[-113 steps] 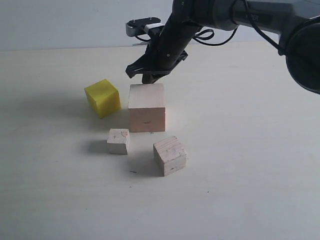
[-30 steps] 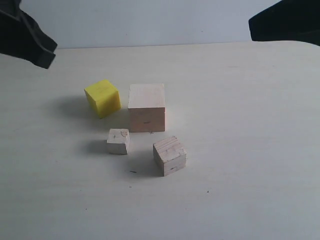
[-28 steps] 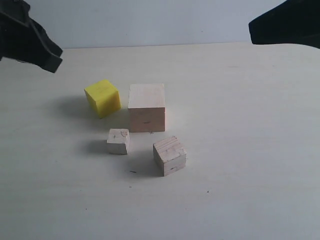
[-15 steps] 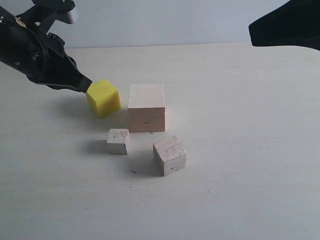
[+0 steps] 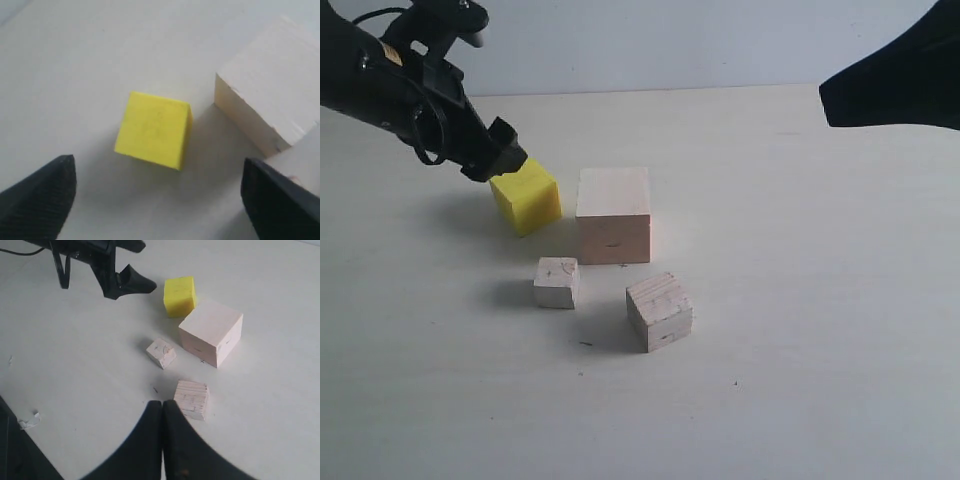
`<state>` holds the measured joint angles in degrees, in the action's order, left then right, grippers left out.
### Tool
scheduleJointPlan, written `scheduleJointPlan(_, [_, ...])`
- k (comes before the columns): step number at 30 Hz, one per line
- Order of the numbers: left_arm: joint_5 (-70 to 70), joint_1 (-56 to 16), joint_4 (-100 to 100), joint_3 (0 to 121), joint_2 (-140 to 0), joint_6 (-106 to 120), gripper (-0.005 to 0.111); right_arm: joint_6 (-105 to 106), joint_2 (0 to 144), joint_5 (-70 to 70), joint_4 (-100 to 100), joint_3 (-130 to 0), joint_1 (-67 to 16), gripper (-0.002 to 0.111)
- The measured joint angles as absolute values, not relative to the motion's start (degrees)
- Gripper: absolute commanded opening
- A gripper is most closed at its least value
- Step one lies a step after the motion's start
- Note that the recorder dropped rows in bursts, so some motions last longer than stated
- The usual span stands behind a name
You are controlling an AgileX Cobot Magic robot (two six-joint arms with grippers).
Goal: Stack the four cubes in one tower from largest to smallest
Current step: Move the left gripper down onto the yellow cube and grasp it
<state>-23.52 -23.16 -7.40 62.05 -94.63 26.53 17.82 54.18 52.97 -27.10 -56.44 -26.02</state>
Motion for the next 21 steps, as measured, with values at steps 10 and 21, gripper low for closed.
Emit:
scheduleJointPlan(10, [-16.5,-23.2,-4.4,62.4,-98.4,26.5,0.087,16.9,54.2,53.8,-27.1,-56.4,-26.0,0.000])
scheduleJointPlan(21, [-15.7,-22.8,-2.1,65.7,-105.2,26.7,0.087,15.0,54.2,55.6,-27.3,-56.4,-26.0,0.000])
